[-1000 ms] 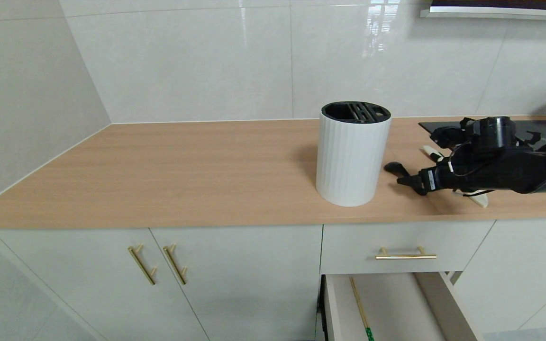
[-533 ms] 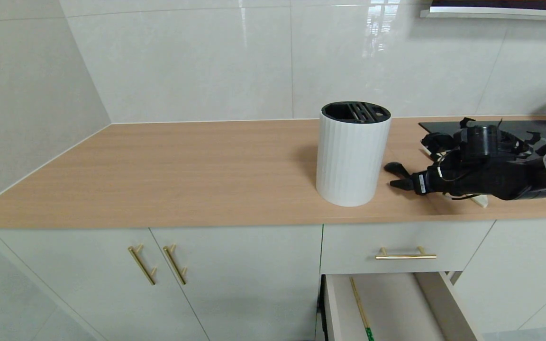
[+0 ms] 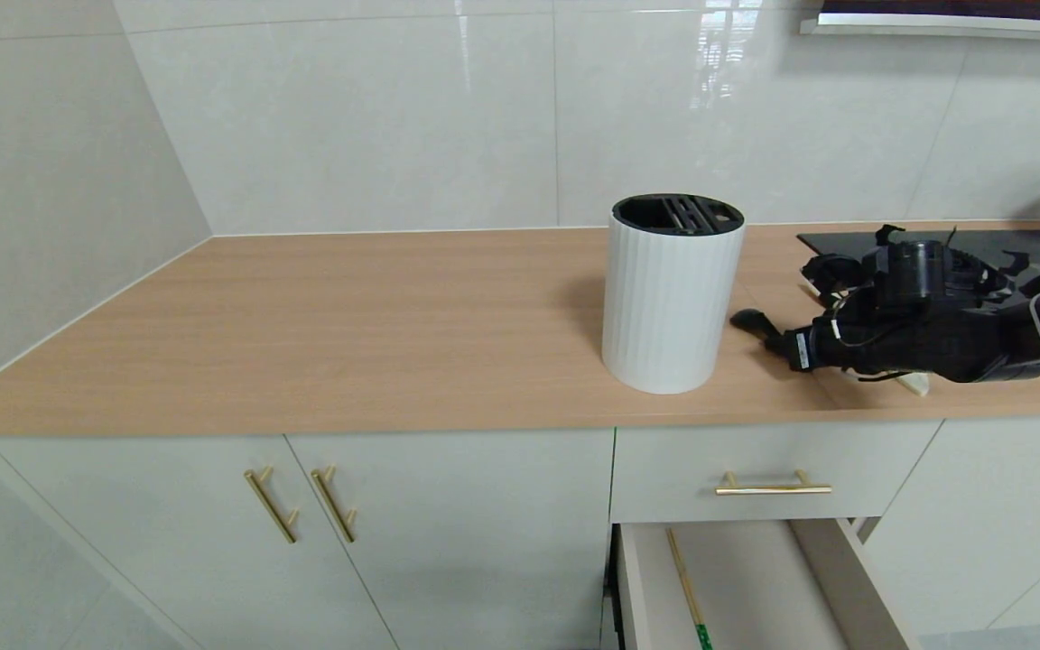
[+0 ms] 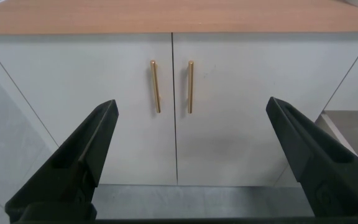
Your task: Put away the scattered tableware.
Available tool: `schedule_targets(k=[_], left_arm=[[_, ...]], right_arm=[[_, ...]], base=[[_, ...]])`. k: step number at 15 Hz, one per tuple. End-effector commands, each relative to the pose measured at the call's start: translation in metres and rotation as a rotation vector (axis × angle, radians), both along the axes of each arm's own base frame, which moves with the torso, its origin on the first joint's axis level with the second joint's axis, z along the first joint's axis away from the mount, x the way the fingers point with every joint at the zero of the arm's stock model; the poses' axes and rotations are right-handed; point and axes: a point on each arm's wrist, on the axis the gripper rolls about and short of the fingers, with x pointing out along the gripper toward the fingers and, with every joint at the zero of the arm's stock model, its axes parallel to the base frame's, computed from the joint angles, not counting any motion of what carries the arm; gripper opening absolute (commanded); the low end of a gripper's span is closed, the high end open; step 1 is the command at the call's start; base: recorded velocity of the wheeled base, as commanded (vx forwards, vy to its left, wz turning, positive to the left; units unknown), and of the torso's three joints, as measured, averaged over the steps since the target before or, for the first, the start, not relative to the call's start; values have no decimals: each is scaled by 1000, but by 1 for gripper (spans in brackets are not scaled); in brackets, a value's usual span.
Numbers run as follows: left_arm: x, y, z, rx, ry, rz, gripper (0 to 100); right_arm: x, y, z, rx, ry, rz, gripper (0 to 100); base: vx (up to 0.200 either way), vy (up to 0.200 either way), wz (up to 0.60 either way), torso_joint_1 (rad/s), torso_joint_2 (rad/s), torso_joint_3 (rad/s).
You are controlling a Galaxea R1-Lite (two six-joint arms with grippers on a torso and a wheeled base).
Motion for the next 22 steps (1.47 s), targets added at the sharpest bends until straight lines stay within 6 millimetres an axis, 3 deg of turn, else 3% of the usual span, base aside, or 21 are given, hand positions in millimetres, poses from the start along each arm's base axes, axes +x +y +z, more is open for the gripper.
schedule_targets(k=[1,3,5,8,9,10,12,13,18,22], left_arm=[[0,0,0,-1,0,1,100],[0,0,0,-1,0,1,100],[0,0,0,-1,0,1,100],[0,0,0,-1,0,1,100],[0,0,0,-1,0,1,100],[0,0,0,-1,0,1,100],[0,0,0,-1,0,1,100],[0,0,0,-1,0,1,100],[0,0,0,-1,0,1,100],[0,0,0,-1,0,1,100]], right_arm=[[-5,-1,13,1,-19,-61,0],[-18,-3,38,46,-35,-158,0],[-60,-6,74,117,29,-255,0],[-112,-9,92,165,64,-308,0],[-143,-10,92,180,73,-312,0],[-154,-11,91,179,77,-312,0],[-198,-10,85,179,82,-298,0],[-210,-9,83,179,86,-291,0],[-248,3,55,153,160,-214,0],[-253,4,42,102,149,-172,0]], base=[[0,0,0,0,0,0],[0,0,0,0,0,0],[0,0,0,0,0,0],[0,0,0,0,0,0],[0,0,0,0,0,0],[0,0,0,0,0,0],[0,0,0,0,0,0],[0,0,0,0,0,0],[0,0,0,0,0,0],[0,0,0,-134,334,198]])
